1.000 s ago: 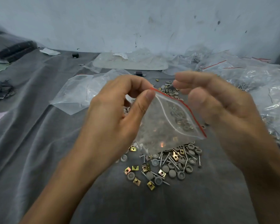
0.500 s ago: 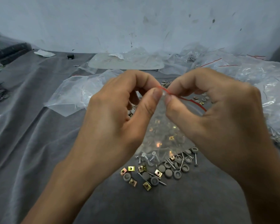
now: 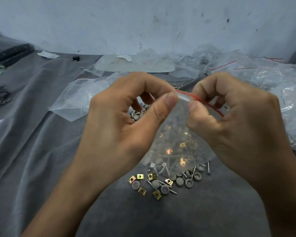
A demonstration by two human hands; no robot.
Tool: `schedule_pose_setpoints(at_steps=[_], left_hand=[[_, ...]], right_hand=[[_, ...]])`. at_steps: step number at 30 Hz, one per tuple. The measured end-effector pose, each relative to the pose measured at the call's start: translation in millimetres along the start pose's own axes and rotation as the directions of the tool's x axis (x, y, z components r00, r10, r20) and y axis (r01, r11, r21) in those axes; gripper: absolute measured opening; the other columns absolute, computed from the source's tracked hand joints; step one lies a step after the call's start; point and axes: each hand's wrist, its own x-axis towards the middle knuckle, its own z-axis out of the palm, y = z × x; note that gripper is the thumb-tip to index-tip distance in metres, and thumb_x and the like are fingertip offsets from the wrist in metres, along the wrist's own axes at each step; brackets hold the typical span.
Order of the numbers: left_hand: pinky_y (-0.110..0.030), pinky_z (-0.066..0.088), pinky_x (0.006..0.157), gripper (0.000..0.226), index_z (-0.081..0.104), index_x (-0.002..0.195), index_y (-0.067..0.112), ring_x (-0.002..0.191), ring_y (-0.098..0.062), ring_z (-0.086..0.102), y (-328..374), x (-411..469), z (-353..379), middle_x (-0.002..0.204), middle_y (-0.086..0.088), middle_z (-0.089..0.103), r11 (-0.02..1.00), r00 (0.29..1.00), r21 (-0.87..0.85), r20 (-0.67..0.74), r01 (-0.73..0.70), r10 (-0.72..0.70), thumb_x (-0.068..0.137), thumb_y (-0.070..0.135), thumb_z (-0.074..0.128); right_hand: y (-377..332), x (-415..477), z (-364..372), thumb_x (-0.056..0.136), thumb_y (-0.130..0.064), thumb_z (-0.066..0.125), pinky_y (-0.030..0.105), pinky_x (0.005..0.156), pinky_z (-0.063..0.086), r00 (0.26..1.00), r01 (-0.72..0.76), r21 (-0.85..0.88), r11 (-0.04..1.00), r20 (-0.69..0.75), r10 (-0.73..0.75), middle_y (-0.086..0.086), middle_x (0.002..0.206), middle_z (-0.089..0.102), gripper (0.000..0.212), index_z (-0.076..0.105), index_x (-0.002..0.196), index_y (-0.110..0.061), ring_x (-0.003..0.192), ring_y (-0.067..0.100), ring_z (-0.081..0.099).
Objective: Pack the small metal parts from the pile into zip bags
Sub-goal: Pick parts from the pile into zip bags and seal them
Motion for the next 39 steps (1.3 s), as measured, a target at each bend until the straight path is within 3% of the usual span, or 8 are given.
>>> schedule_pose_setpoints(at_steps=[7, 12, 19, 22, 28, 31, 35, 39], left_hand=[[-0.024, 0.042, 0.068, 0.005, 0.067, 0.091, 0.026, 0.072, -0.009, 0.057, -6.3, 2.1, -8.7, 0.081, 0.009, 0.067, 0.995, 0.997, -0.098, -0.067, 0.019, -0.026, 0.096, 0.025, 0.069], [-0.038, 0.047, 0.066, 0.004, 0.069, 0.092, 0.026, 0.075, -0.026, 0.063, -12.2, 2.7, -12.1, 0.085, -0.005, 0.07, 0.995, 0.995, -0.103, -0.093, 0.014, -0.023, 0.097, 0.027, 0.069], [-0.029, 0.041, 0.064, 0.005, 0.069, 0.091, 0.031, 0.07, -0.013, 0.057, -19.5, 0.4, -8.7, 0.082, -0.002, 0.068, 0.995, 0.995, -0.09, -0.088, 0.047, -0.055, 0.097, 0.03, 0.069], [-0.027, 0.043, 0.065, 0.005, 0.069, 0.092, 0.033, 0.073, -0.014, 0.059, -22.1, 0.9, -10.4, 0.085, -0.002, 0.068, 0.993, 0.994, -0.1, -0.091, 0.058, -0.067, 0.096, 0.031, 0.068], [-0.028, 0.047, 0.061, 0.007, 0.068, 0.091, 0.035, 0.072, -0.009, 0.057, -23.0, 1.0, -10.2, 0.085, -0.004, 0.067, 0.995, 0.992, -0.078, -0.103, 0.07, -0.078, 0.096, 0.031, 0.068], [-0.036, 0.047, 0.056, 0.007, 0.068, 0.09, 0.034, 0.067, -0.014, 0.056, -22.7, 0.3, -8.3, 0.085, -0.006, 0.065, 0.993, 0.991, -0.077, -0.096, 0.087, -0.094, 0.096, 0.03, 0.068], [-0.041, 0.046, 0.057, 0.007, 0.068, 0.091, 0.03, 0.072, -0.018, 0.057, -24.2, 0.7, -7.9, 0.087, -0.009, 0.066, 0.991, 0.988, -0.089, -0.11, 0.103, -0.112, 0.096, 0.025, 0.068], [-0.039, 0.043, 0.055, 0.012, 0.066, 0.087, 0.03, 0.066, -0.015, 0.052, -26.9, 1.0, -7.1, 0.086, -0.01, 0.063, 0.987, 0.983, -0.09, -0.114, 0.133, -0.143, 0.096, 0.022, 0.067]], right_hand=[[18.0, 2.6, -6.3, 0.083, -0.037, 0.057, 0.007, 0.056, 0.033, 0.999, -0.044, 0.097, 0.994, -0.025, 0.046, -0.011, 0.071, 0.059, 0.014, 0.058, 0.076, -0.025, 0.057, 0.0, 0.047], [29.0, 4.3, -4.3, 0.085, -0.032, 0.06, 0.015, 0.048, 0.033, 0.99, -0.071, 0.354, 0.933, -0.087, 0.108, -0.013, 0.064, 0.058, 0.007, 0.061, 0.077, -0.032, 0.052, 0.003, 0.042], [39.1, 2.2, -6.0, 0.087, -0.029, 0.064, 0.018, 0.048, 0.035, 0.994, -0.027, 0.264, 0.964, -0.099, 0.055, -0.005, 0.066, 0.058, 0.008, 0.063, 0.08, -0.03, 0.053, 0.011, 0.044], [44.0, 0.8, -7.6, 0.089, -0.023, 0.067, 0.013, 0.049, 0.035, 0.995, -0.031, 0.263, 0.964, -0.087, 0.056, -0.006, 0.07, 0.06, 0.011, 0.064, 0.08, -0.028, 0.053, 0.004, 0.045], [52.7, -1.3, -8.5, 0.088, -0.027, 0.064, 0.034, 0.048, 0.04, 0.994, -0.062, 0.33, 0.942, -0.069, 0.089, 0.006, 0.07, 0.064, 0.009, 0.066, 0.081, -0.021, 0.055, 0.025, 0.052], [55.6, -2.7, -8.8, 0.088, -0.028, 0.065, 0.031, 0.047, 0.041, 0.994, -0.07, 0.341, 0.937, -0.055, 0.094, 0.008, 0.072, 0.065, 0.009, 0.067, 0.081, -0.022, 0.052, 0.022, 0.052], [59.8, -3.9, -11.2, 0.091, -0.026, 0.071, 0.02, 0.048, 0.042, 0.994, -0.089, 0.373, 0.923, -0.028, 0.107, 0.007, 0.075, 0.067, 0.009, 0.069, 0.083, -0.022, 0.054, 0.005, 0.052], [62.4, -5.7, -13.4, 0.093, -0.03, 0.072, 0.044, 0.054, 0.049, 0.997, -0.072, 0.402, 0.913, -0.005, 0.08, 0.011, 0.08, 0.069, 0.005, 0.07, 0.088, -0.029, 0.062, 0.031, 0.06]])
